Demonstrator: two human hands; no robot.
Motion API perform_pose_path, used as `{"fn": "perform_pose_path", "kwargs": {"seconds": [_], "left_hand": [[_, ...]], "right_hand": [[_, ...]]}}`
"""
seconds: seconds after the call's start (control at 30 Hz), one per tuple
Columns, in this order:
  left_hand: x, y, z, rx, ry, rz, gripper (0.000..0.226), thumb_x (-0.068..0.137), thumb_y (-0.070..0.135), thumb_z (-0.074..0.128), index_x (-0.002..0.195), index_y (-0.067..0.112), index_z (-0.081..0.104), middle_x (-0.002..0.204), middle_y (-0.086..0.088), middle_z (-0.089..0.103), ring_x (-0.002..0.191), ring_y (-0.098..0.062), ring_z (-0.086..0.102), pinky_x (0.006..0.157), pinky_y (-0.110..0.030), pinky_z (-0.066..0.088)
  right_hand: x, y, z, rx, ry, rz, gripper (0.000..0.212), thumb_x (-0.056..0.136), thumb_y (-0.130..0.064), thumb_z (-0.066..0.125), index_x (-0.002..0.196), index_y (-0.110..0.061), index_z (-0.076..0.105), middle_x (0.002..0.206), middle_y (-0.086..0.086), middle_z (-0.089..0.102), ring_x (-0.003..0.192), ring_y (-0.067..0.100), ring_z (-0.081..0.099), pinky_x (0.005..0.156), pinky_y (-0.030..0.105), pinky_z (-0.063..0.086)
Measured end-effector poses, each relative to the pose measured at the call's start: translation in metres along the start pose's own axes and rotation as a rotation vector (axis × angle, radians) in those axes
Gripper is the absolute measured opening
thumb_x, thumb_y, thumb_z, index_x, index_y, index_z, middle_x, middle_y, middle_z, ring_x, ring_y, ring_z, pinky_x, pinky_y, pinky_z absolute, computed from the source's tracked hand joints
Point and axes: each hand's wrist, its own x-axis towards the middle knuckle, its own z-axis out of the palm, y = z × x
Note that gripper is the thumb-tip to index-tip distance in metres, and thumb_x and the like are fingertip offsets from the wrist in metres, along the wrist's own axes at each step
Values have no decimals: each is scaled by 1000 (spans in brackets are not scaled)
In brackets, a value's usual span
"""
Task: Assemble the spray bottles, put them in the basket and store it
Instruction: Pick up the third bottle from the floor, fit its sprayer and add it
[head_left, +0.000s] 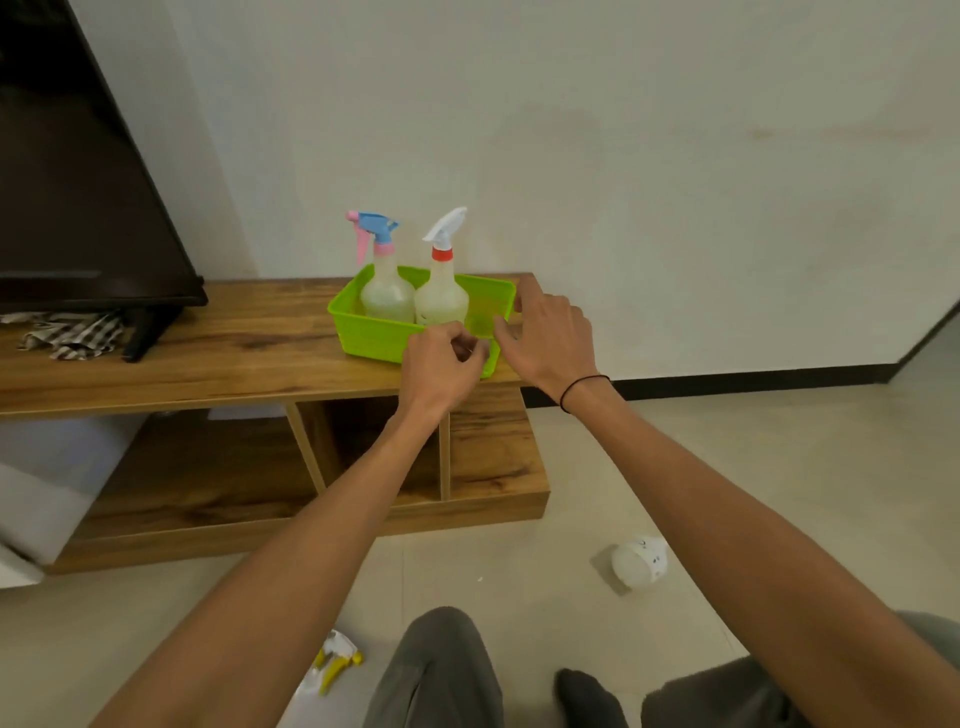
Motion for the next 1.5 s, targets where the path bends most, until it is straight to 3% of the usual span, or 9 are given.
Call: {"fn": "perform_pose_path", "kwargs": {"seconds": [0.17, 0.4, 0.53, 0.8, 1.03, 1.2, 1.33, 1.5], "left_hand": [[-26, 18, 38, -27, -112, 41, 25, 94, 39, 72, 78, 20, 75, 67, 10, 69, 65, -6, 67, 59, -26, 49], [-48, 30, 94, -45, -203, -25, 16, 88, 35, 74, 75, 25, 75, 65, 13, 71, 66, -2, 68, 63, -27, 56], [-70, 36, 136, -53, -278, -66, 16, 91, 36, 75, 83, 22, 77, 68, 9, 73, 67, -3, 69, 63, -26, 56], [-115, 3, 245, -31, -490, -150, 27, 87, 47, 78, 105, 27, 73, 80, 11, 74, 76, -8, 71, 73, -39, 66], [-161, -41, 303, -120, -712, -309, 52, 79, 54, 83, 121, 32, 61, 105, 7, 69, 92, -14, 70, 88, -46, 61], [-177, -69, 343, -15, -885, -376, 74, 87, 43, 79, 150, 26, 42, 140, -5, 54, 128, -26, 60, 106, -46, 53], [-193, -95, 358, 0, -935, -421, 49, 105, 25, 51, 153, 22, 41, 151, -10, 49, 133, -28, 56, 109, -46, 49], [-190, -111, 345, -145, -891, -648, 38, 111, 33, 38, 146, 23, 49, 149, -6, 50, 129, -25, 53, 87, -38, 54]], "right_hand": [[-40, 28, -5, -39, -4, 121, 33, 96, -45, 53, 105, -14, 54, 88, 8, 69, 76, 34, 64, 64, 40, 51], [-87, 80, 5, -1, -25, 327, 30, 95, -45, 54, 93, -16, 49, 75, 4, 63, 64, 29, 62, 56, 37, 51], [-114, 119, 15, 2, -70, 441, 29, 96, -44, 57, 96, -17, 48, 75, 1, 59, 65, 23, 57, 57, 31, 39], [-186, 194, 54, 6, -199, 717, 36, 92, -47, 55, 105, -13, 52, 89, 7, 64, 74, 28, 58, 63, 34, 44], [-244, 248, 99, 189, -320, 1033, 58, 86, -53, 58, 129, -16, 47, 116, 8, 63, 104, 33, 61, 79, 41, 49], [-268, 281, 148, 318, -406, 1242, 84, 78, -63, 60, 148, -26, 32, 142, 13, 47, 128, 41, 48, 94, 56, 55], [-283, 296, 187, 263, -535, 1295, 83, 87, -63, 63, 156, -33, 28, 155, 18, 30, 139, 46, 35, 102, 54, 43], [-300, 293, 218, 334, -613, 1263, 66, 83, -48, 70, 140, -40, 38, 139, 12, 32, 119, 41, 41, 94, 58, 55]]}}
